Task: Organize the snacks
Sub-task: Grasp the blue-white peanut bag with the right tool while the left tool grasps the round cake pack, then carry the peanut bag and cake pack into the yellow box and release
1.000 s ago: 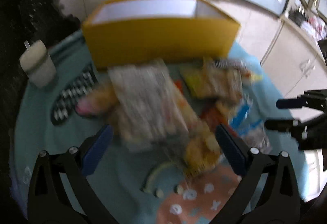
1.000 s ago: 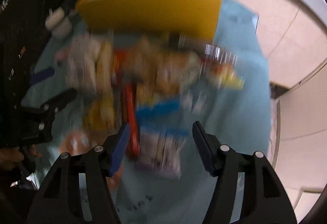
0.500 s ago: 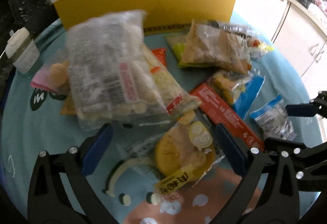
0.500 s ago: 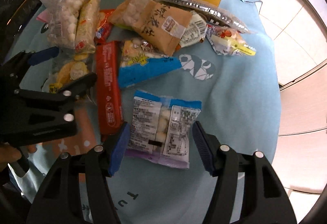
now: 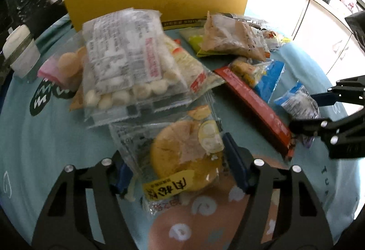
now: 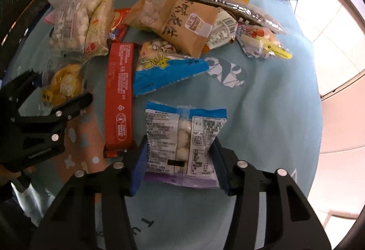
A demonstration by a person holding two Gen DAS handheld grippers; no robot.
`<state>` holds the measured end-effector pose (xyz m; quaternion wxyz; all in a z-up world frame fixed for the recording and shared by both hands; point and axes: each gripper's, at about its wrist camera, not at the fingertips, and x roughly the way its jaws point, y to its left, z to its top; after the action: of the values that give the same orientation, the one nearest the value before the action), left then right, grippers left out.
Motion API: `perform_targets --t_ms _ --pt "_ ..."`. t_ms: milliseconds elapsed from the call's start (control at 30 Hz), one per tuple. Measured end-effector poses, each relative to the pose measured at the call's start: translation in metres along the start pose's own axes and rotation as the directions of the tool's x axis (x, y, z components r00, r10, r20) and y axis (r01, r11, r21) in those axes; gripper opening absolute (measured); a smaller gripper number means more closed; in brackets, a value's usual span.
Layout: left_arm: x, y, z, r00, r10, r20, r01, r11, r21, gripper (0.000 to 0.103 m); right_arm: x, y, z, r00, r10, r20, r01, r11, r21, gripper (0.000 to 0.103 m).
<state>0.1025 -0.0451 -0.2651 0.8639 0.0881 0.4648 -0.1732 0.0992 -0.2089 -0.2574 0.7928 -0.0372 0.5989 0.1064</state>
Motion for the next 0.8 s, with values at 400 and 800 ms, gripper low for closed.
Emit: perform_targets --t_ms 400,800 --pt "-0.051 0.032 -0.006 0.996 -0.009 0.085 0.018 0.994 -0.107 0.064 -0.042 -0.013 -0.010 0.996 0.056 0.068 -0.059 0.998 0.038 0.050" --pt "-0.104 0.043 0.018 0.986 0.026 0.166 0.001 0.988 -0.157 0.064 -0.097 0.008 0.015 0.976 0.086 0.200 -0.092 0.996 0.022 0.050"
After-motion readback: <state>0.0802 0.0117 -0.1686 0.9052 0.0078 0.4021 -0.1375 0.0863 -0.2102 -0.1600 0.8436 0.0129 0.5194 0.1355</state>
